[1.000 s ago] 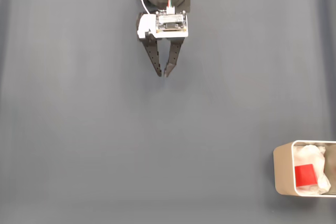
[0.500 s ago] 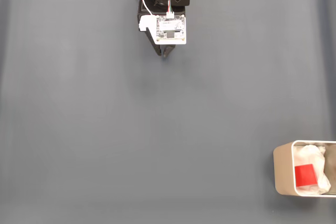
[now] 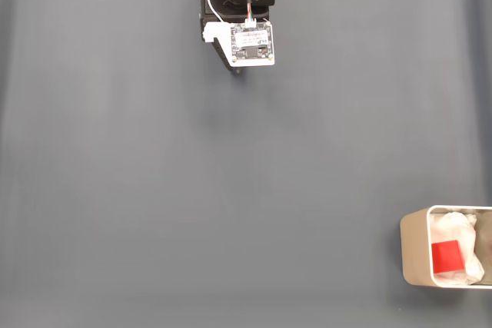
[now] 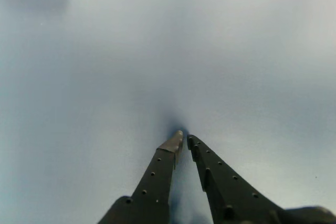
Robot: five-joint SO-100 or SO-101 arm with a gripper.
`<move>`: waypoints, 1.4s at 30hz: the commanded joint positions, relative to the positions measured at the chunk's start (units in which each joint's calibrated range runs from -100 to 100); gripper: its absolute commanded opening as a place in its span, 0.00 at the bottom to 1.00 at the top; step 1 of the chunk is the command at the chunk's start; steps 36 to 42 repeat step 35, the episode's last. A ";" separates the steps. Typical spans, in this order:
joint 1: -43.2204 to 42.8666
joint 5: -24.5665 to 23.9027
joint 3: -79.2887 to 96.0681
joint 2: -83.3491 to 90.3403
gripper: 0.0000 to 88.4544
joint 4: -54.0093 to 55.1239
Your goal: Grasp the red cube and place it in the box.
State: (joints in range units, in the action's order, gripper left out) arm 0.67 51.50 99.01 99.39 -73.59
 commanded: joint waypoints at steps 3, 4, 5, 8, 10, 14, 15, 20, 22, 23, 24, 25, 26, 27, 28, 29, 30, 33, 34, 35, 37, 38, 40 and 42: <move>-0.03 -0.93 0.81 0.52 0.00 -1.90; -0.03 -1.12 0.81 0.52 0.00 -1.99; -0.03 -1.37 0.81 0.52 0.00 -2.07; -0.03 -2.25 0.81 0.52 0.00 -2.31; -0.03 -2.25 0.81 0.52 0.00 -2.31; -0.31 -2.10 0.81 0.52 0.00 -2.31; -0.53 -2.05 0.81 0.52 0.00 -2.31; -0.38 -2.20 0.81 0.52 0.00 -2.31; -0.31 -2.20 0.81 0.52 0.00 -2.31; -0.31 -2.20 0.81 0.52 0.00 -2.31; -0.31 -2.20 0.81 0.52 0.00 -2.31; -0.31 -2.20 0.81 0.52 0.00 -2.31; -0.31 -2.20 0.81 0.52 0.00 -2.31; -0.31 -2.20 0.81 0.52 0.00 -2.31; -0.31 -2.20 0.81 0.52 0.00 -2.31; -0.31 -2.20 0.81 0.52 0.00 -2.31; -0.31 -2.20 0.81 0.52 0.00 -2.31; -0.24 -2.20 0.81 0.52 0.00 -2.31; -0.24 -2.20 0.81 0.52 0.00 -2.31; -0.24 -2.20 0.81 0.52 0.00 -2.31; -0.24 -2.20 0.81 0.52 0.00 -2.31; -0.24 -2.20 0.81 0.52 0.00 -2.31; -0.24 -2.20 0.81 0.52 0.00 -2.31; -0.24 -2.20 0.81 0.52 0.00 -2.31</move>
